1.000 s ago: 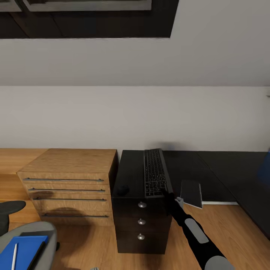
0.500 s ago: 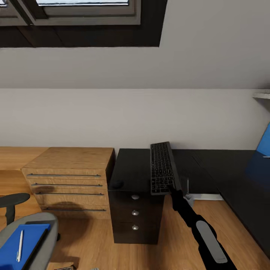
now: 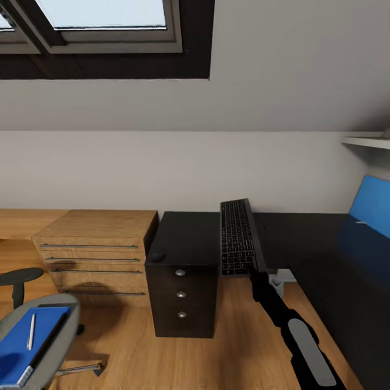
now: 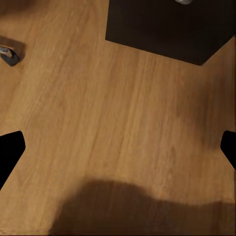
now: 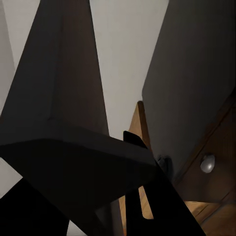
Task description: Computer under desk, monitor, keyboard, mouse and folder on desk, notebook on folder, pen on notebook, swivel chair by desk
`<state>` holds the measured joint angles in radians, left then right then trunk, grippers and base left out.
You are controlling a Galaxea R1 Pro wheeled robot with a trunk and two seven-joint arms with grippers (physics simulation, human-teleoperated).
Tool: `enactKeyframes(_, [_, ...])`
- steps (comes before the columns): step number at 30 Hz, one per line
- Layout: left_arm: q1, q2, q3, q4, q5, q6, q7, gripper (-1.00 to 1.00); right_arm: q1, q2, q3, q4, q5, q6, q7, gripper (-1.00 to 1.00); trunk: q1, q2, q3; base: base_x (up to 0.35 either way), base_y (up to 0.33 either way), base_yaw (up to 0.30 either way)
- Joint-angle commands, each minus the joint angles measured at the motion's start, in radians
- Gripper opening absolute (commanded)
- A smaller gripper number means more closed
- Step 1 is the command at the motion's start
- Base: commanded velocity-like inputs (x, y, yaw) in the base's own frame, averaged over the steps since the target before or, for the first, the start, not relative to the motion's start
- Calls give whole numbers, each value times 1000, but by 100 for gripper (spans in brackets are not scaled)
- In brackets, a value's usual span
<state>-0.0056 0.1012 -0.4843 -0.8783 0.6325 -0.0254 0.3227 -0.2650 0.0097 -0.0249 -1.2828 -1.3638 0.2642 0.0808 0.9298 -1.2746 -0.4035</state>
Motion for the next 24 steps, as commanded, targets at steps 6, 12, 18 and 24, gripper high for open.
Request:
enactKeyframes(6, [-1, 2, -4, -2, 9, -5, 7, 100, 0, 2, -3, 0, -9, 3, 3, -100, -24, 42, 18, -311, -138, 0])
enactKeyframes(12, [-1, 2, -2, -2, 7, -8, 8, 100, 0, 0, -3, 2, -9, 5, 2, -100, -47, 84, 37, -344, -2, 0])
enactKeyframes(18, [-1, 2, -1, -2, 7, -10, 8, 100, 0, -2, -25, 1, -48, 8, 1, -100, -70, 126, 56, -346, 0, 0])
enactKeyframes(24, [-1, 2, -1, -2, 7, -10, 9, 100, 0, -2, -29, 1, -61, 9, 1, -100, -93, 168, 74, -347, 0, 0])
